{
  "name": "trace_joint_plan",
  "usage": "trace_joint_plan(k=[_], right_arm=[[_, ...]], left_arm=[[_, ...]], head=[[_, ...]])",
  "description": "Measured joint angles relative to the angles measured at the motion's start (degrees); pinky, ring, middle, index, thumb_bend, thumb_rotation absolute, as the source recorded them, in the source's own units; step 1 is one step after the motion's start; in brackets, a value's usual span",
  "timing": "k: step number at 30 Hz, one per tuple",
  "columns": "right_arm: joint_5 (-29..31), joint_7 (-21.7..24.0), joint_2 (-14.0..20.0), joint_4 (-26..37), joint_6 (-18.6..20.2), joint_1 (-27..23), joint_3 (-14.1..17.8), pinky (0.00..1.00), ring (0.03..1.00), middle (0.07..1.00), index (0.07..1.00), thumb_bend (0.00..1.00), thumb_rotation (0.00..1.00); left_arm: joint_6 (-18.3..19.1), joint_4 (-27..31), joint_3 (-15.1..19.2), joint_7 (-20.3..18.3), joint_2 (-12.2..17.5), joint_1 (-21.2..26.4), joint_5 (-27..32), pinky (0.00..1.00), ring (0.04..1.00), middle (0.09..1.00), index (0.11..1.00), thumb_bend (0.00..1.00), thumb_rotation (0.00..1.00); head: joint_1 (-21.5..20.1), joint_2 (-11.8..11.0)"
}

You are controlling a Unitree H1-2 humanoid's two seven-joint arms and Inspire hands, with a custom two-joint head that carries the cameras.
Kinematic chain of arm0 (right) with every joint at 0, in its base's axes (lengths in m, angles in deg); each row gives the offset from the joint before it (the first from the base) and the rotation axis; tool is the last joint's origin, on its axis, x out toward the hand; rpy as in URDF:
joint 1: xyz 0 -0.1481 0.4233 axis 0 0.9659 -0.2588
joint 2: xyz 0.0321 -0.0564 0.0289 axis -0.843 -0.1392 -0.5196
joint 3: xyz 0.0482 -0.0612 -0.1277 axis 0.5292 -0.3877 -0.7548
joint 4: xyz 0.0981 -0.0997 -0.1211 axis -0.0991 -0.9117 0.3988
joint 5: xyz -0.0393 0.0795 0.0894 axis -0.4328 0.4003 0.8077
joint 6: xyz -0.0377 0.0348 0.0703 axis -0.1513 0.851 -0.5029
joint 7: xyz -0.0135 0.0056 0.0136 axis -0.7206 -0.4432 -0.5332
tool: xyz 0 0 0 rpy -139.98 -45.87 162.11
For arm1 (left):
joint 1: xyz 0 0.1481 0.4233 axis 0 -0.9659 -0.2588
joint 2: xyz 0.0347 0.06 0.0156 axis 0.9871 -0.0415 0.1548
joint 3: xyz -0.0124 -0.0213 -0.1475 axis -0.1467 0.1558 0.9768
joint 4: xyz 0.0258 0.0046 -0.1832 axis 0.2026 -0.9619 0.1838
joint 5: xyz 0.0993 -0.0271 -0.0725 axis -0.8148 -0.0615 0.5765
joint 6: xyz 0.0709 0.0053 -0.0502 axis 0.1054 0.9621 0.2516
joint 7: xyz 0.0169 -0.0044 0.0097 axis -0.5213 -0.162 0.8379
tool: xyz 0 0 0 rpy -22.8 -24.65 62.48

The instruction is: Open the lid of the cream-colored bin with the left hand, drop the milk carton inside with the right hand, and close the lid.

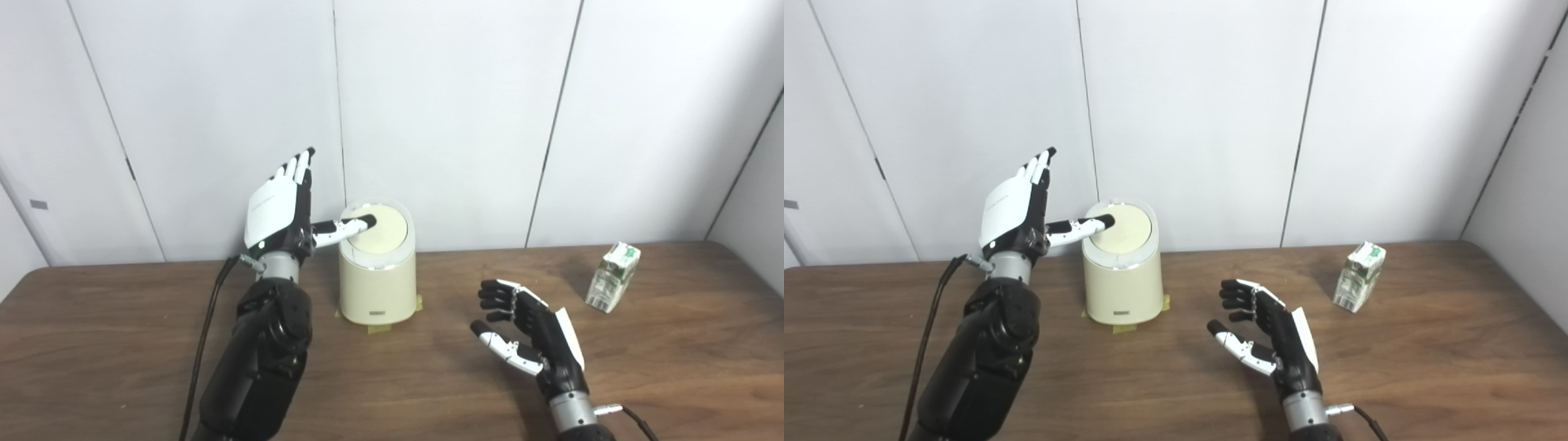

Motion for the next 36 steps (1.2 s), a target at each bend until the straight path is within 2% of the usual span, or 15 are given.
trace_joint_plan(k=[8,12,18,21,27,29,33,36], right_arm=[[-0.55,-0.09,-0.02,0.04,1.26,-0.09,-0.2,0.61,0.685,0.706,0.7,0.3,0.21],[-0.83,-0.22,-0.1,-0.22,1.26,-0.28,-0.28,0.62,0.687,0.703,0.692,0.31,0.22],[-1.97,-0.66,-0.22,-0.37,1.42,-0.48,-0.58,0.62,0.688,0.707,0.696,0.31,0.24],[-2.1,-0.82,-0.28,-0.38,1.54,-0.52,-0.58,0.62,0.688,0.701,0.691,0.31,0.24],[-3.12,-1.55,-0.37,-0.34,2.94,-0.63,-0.79,0.62,0.689,0.701,0.692,0.31,0.32],[-3.52,-1.55,-0.39,-0.26,4.05,-0.69,-0.91,0.63,0.69,0.7,0.692,0.31,0.29],[-4.23,-1.78,-0.38,-0.23,4.47,-0.73,-1.16,0.62,0.688,0.698,0.688,0.31,0.3],[-4.35,-1.97,-0.38,-0.23,4.59,-0.74,-1.25,0.61,0.679,0.692,0.684,0.31,0.28]], left_arm=[[-0.02,-7.75,0.06,2.31,-1.37,3.52,0.22,1.0,1.0,1.0,1.0,0.79,0.43],[-0.02,-12.34,1.34,3.33,-1.81,4.66,2.01,1.0,1.0,1.0,1.0,0.77,0.39],[-0.37,-18.11,1.38,5.8,-1.9,6.07,3.65,1.0,1.0,1.0,1.0,0.78,0.42],[-0.67,-19.01,1.0,6.76,-1.96,6.07,4.43,1.0,1.0,1.0,1.0,0.8,0.42],[-0.73,-19.79,-1.4,7.44,-1.38,6.08,4.57,1.0,1.0,1.0,1.0,0.84,0.47],[-0.75,-20.01,-1.83,7.44,-1.19,6.07,4.63,1.0,1.0,1.0,1.0,0.85,0.49],[-0.8,-20.16,-2.59,7.36,-0.64,6.07,4.77,1.0,1.0,1.0,1.0,0.82,0.58],[-0.79,-20.15,-2.81,7.3,-0.59,6.05,4.81,1.0,1.0,1.0,1.0,0.82,0.62]], head=[[-0.61,-0.53],[-0.7,-0.7],[-1.14,-0.79],[-1.06,-0.79],[-1.32,-0.79],[-1.32,-0.79],[-1.41,-0.79],[-1.41,-0.79]])
